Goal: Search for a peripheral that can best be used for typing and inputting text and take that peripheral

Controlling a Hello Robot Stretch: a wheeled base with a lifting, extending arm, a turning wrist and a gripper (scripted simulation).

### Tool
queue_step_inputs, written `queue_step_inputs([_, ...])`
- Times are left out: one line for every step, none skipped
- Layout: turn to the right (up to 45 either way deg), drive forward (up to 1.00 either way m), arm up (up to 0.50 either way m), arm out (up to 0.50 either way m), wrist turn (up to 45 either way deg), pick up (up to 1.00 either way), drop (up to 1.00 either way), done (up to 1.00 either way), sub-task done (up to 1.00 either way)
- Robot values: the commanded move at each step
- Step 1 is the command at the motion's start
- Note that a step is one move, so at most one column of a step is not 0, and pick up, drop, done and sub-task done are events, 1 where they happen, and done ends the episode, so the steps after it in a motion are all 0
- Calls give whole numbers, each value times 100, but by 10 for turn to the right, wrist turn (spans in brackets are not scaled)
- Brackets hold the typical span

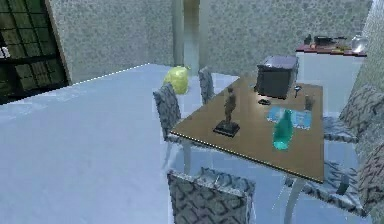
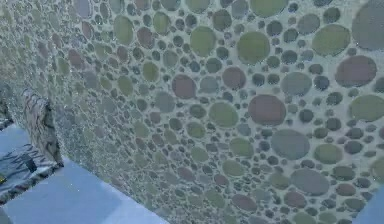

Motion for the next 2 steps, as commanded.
queue_step_inputs([450, 0, 0, 0, 0, 0, 0, 0, 0])
queue_step_inputs([30, 0, 0, 0, 0, 0, 0, 0, 0])
